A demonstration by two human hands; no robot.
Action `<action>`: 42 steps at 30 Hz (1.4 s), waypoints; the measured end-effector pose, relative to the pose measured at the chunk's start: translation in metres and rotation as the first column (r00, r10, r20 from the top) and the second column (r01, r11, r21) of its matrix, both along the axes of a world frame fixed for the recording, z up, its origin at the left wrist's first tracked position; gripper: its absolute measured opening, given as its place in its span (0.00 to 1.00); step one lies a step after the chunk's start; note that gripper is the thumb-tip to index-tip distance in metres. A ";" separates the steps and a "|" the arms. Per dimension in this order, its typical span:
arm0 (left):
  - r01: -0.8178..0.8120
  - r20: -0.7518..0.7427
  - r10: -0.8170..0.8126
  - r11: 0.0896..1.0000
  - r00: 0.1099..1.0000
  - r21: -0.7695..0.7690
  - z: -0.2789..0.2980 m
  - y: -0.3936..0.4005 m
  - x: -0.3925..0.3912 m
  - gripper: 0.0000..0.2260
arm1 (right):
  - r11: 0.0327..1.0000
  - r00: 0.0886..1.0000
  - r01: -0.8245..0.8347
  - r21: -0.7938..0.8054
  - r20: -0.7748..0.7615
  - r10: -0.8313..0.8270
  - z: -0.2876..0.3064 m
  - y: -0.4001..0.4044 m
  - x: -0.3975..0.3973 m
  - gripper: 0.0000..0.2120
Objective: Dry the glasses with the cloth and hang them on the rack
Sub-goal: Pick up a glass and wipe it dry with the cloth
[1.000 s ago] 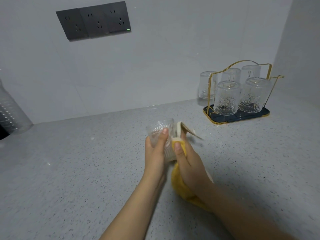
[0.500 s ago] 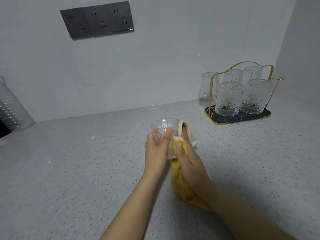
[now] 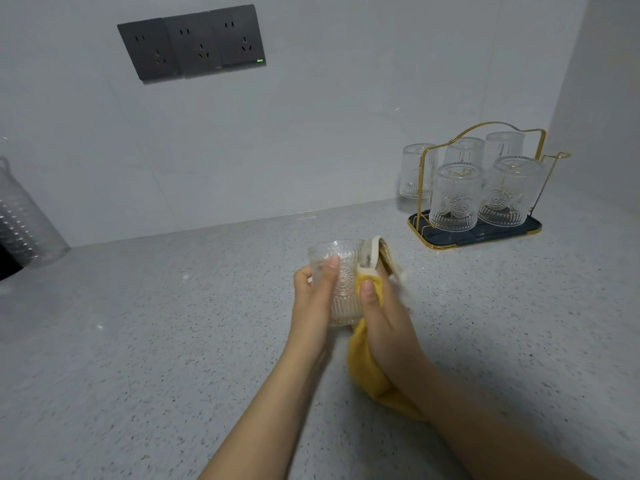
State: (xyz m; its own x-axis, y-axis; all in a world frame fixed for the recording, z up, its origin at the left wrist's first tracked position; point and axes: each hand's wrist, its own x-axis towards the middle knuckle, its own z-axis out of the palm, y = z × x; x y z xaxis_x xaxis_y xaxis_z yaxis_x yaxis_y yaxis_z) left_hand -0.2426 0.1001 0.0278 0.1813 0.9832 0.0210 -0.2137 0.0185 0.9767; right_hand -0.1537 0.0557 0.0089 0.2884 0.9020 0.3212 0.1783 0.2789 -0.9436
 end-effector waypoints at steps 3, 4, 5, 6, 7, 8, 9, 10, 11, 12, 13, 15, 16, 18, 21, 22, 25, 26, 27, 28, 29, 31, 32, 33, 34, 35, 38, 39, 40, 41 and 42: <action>0.139 -0.011 -0.139 0.990 0.990 0.025 -0.003 -0.004 0.000 0.25 | 0.997 0.997 0.075 0.020 -0.005 -0.075 0.007 0.002 0.005 0.23; 0.192 -0.002 -0.192 0.981 0.981 0.028 -0.003 -0.004 0.000 0.24 | 0.994 0.992 0.102 -0.030 -0.075 -0.104 0.011 0.003 0.010 0.23; 0.241 -0.001 -0.241 0.970 0.970 0.033 -0.001 -0.003 0.000 0.24 | 0.989 0.977 0.121 -0.083 -0.167 -0.133 0.014 0.005 0.016 0.24; 0.284 -0.013 -0.284 0.958 0.959 0.038 0.000 -0.002 -0.001 0.24 | 0.984 0.954 0.132 -0.123 -0.255 -0.160 0.017 0.006 0.023 0.22; 0.320 -0.039 -0.318 0.946 0.947 0.045 0.001 -0.001 -0.003 0.24 | 0.977 0.930 0.145 -0.157 -0.315 -0.189 0.019 0.006 0.030 0.20; 0.347 -0.077 -0.343 0.936 0.936 0.050 0.002 0.000 -0.005 0.23 | 0.969 0.914 0.156 -0.190 -0.343 -0.215 0.023 0.007 0.036 0.19; 0.373 -0.118 -0.365 0.927 0.923 0.050 0.002 0.001 -0.007 0.22 | 0.963 0.910 0.155 -0.220 -0.348 -0.226 0.027 0.008 0.041 0.20; 0.396 -0.156 -0.385 0.917 0.910 0.045 0.003 0.001 -0.008 0.21 | 0.959 0.910 0.144 -0.243 -0.347 -0.225 0.029 0.010 0.047 0.24; 0.415 -0.189 -0.401 0.909 0.896 0.038 0.003 0.001 -0.009 0.20 | 0.956 0.915 0.130 -0.262 -0.339 -0.217 0.032 0.013 0.053 0.26; 0.428 -0.212 -0.413 0.903 0.886 0.029 0.002 0.000 -0.009 0.19 | 0.954 0.929 0.113 -0.276 -0.313 -0.200 0.036 0.014 0.058 0.27; 0.436 -0.222 -0.421 0.900 0.880 0.023 0.002 0.000 -0.009 0.19 | 0.952 0.949 0.094 -0.293 -0.263 -0.175 0.042 0.015 0.061 0.28; 0.455 -0.216 -0.439 0.890 0.872 0.029 0.003 0.000 -0.009 0.18 | 0.948 0.978 0.054 -0.314 -0.173 -0.113 0.054 0.016 0.064 0.26; 0.466 -0.209 -0.450 0.884 0.868 0.036 0.004 0.001 -0.009 0.17 | 0.949 0.987 0.043 -0.314 -0.132 -0.088 0.059 0.016 0.064 0.25; 0.479 -0.191 -0.463 0.876 0.866 0.046 0.005 0.002 -0.012 0.15 | 0.958 0.999 0.051 -0.281 0.026 -0.046 0.066 0.014 0.063 0.22; 0.476 -0.164 -0.466 0.879 0.870 0.026 0.005 0.005 -0.016 0.13 | 0.971 0.955 -0.017 -0.237 0.284 0.086 0.065 0.009 0.060 0.25; 0.476 -0.159 -0.468 0.879 0.869 0.013 0.004 0.006 -0.018 0.13 | 0.964 0.939 -0.082 -0.253 0.306 0.160 0.065 0.006 0.060 0.27; 0.506 -0.162 -0.502 0.862 0.850 -0.021 0.004 0.007 -0.021 0.10 | 0.876 0.832 -0.323 -0.358 0.334 0.443 0.072 -0.001 0.069 0.25; 0.529 -0.150 -0.527 0.848 0.837 -0.031 0.004 0.007 -0.021 0.11 | 0.830 0.767 -0.394 -0.394 0.357 0.533 0.075 -0.002 0.073 0.21; 0.556 -0.133 -0.556 0.830 0.821 -0.040 0.005 0.007 -0.022 0.13 | 0.777 0.700 -0.457 -0.433 0.364 0.615 0.077 -0.003 0.077 0.17; 0.583 -0.115 -0.584 0.811 0.803 -0.049 0.006 0.006 -0.022 0.16 | 0.716 0.638 -0.511 -0.476 0.348 0.687 0.079 -0.003 0.081 0.16; 0.609 -0.099 -0.612 0.791 0.784 -0.062 0.007 0.006 -0.022 0.19 | 0.655 0.581 -0.540 -0.529 0.328 0.745 0.081 -0.003 0.082 0.18; 0.657 -0.082 -0.664 0.748 0.743 -0.099 0.006 0.004 -0.020 0.21 | 0.556 0.447 -0.513 -0.654 0.351 0.823 0.084 -0.002 0.080 0.21; 0.675 -0.079 -0.686 0.727 0.723 -0.124 0.005 0.003 -0.019 0.22 | 0.508 0.371 -0.483 -0.713 0.358 0.857 0.085 -0.001 0.077 0.21; 0.690 -0.086 -0.705 0.708 0.704 -0.150 0.003 0.001 -0.018 0.22 | 0.457 0.314 -0.461 -0.761 0.342 0.886 0.084 0.001 0.074 0.21; 0.705 -0.097 -0.723 0.689 0.684 -0.169 0.003 0.000 -0.018 0.21 | 0.414 0.284 -0.447 -0.793 0.313 0.906 0.082 0.002 0.071 0.21; 0.719 -0.104 -0.740 0.671 0.665 -0.182 0.003 0.000 -0.018 0.20 | 0.391 0.278 -0.437 -0.810 0.292 0.915 0.078 0.004 0.070 0.20; 0.733 -0.084 -0.759 0.647 0.645 -0.210 0.005 0.001 -0.021 0.16 | 0.419 0.362 -0.465 -0.780 0.264 0.894 0.068 0.002 0.071 0.16; 0.716 -0.070 -0.741 0.666 0.668 -0.212 0.006 0.001 -0.022 0.15 | 0.432 0.403 -0.498 -0.752 0.241 0.883 0.066 0.000 0.073 0.16; 0.677 -0.054 -0.701 0.703 0.711 -0.216 0.007 0.002 -0.021 0.15 | 0.438 0.448 -0.545 -0.715 0.194 0.873 0.065 -0.002 0.076 0.17; 0.622 -0.048 -0.644 0.753 0.763 -0.218 0.008 0.002 -0.020 0.18 | 0.438 0.501 -0.609 -0.661 0.107 0.859 0.064 -0.005 0.079 0.18; 0.555 -0.067 -0.575 0.810 0.816 -0.192 0.008 0.002 -0.018 0.21 | 0.443 0.560 -0.675 -0.590 -0.018 0.828 0.062 -0.005 0.082 0.21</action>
State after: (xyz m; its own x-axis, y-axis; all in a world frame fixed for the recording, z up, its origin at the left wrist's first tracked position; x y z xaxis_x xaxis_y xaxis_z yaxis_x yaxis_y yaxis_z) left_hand -0.2610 0.1025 0.0359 0.6967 0.6943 -0.1804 -0.0029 0.2541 0.9672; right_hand -0.0713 0.0505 0.0714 -0.6018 0.7489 -0.2777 0.3649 -0.0514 -0.9296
